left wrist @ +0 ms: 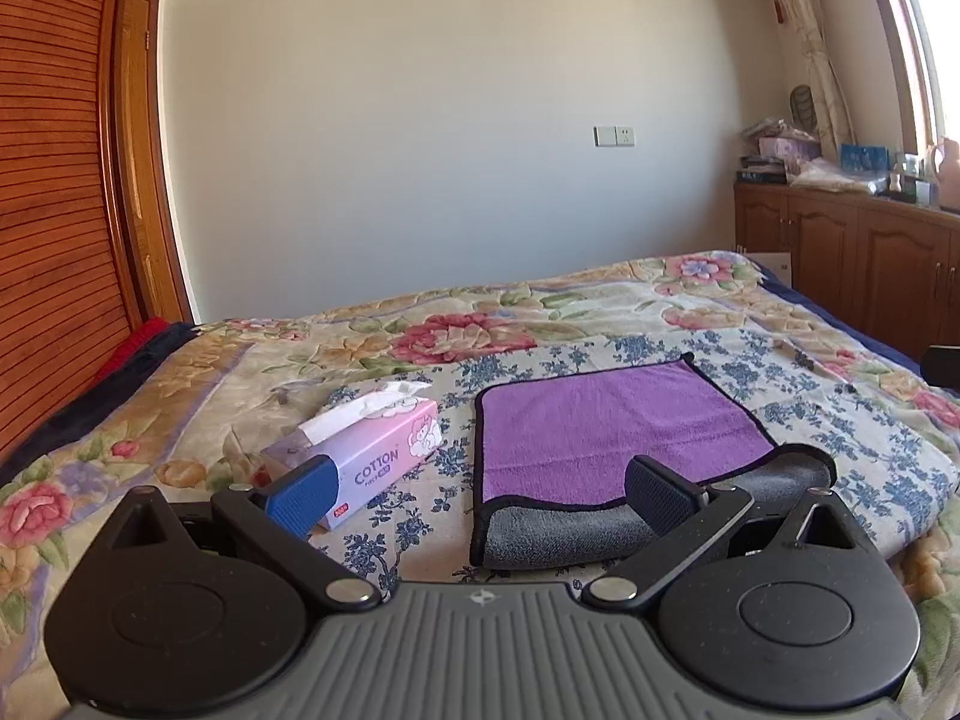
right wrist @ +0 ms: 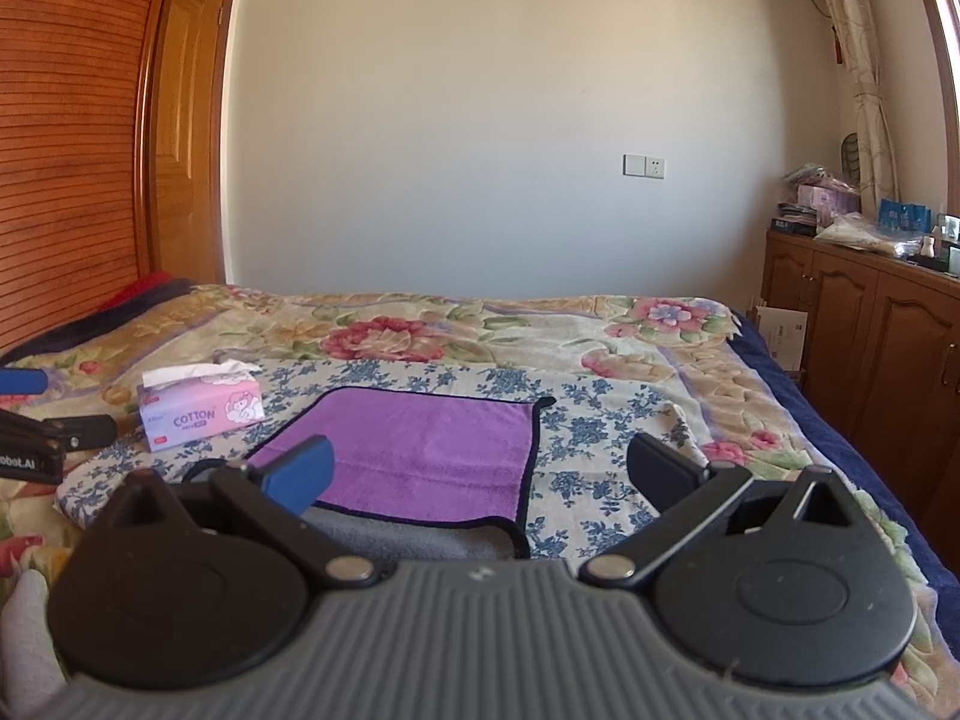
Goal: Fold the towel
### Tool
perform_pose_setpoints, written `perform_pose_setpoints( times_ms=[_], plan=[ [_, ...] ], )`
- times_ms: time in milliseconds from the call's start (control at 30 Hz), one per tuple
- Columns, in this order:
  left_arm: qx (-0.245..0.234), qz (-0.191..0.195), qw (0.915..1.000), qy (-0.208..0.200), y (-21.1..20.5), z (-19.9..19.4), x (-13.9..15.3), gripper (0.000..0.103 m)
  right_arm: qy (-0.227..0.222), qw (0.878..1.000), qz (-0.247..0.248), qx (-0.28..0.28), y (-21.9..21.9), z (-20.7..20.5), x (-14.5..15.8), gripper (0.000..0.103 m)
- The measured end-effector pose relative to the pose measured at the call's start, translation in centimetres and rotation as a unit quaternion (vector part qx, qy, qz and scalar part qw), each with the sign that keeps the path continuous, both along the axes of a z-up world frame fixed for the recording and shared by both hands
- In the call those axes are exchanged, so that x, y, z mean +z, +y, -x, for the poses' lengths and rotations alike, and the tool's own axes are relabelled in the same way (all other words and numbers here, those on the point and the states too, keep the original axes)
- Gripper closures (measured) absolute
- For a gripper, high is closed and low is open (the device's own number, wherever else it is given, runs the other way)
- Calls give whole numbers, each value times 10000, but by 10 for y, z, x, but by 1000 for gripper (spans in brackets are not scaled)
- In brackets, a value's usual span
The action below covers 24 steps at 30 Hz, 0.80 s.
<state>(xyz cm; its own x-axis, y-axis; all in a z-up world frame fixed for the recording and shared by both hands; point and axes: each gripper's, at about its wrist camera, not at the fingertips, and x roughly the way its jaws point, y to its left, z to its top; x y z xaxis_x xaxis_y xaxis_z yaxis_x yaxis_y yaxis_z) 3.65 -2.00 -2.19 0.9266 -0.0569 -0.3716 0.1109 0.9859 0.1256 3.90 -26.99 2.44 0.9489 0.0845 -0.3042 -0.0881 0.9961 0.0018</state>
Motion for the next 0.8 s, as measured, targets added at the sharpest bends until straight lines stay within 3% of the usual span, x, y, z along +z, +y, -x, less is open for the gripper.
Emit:
perform_pose_setpoints(
  times_ms=[800],
  plan=[
    [-134, 32, 9989, 446, -5, -53, -22, 0, 497, 9983, -10, 319, 1, -42, -14, 0]
  ],
)
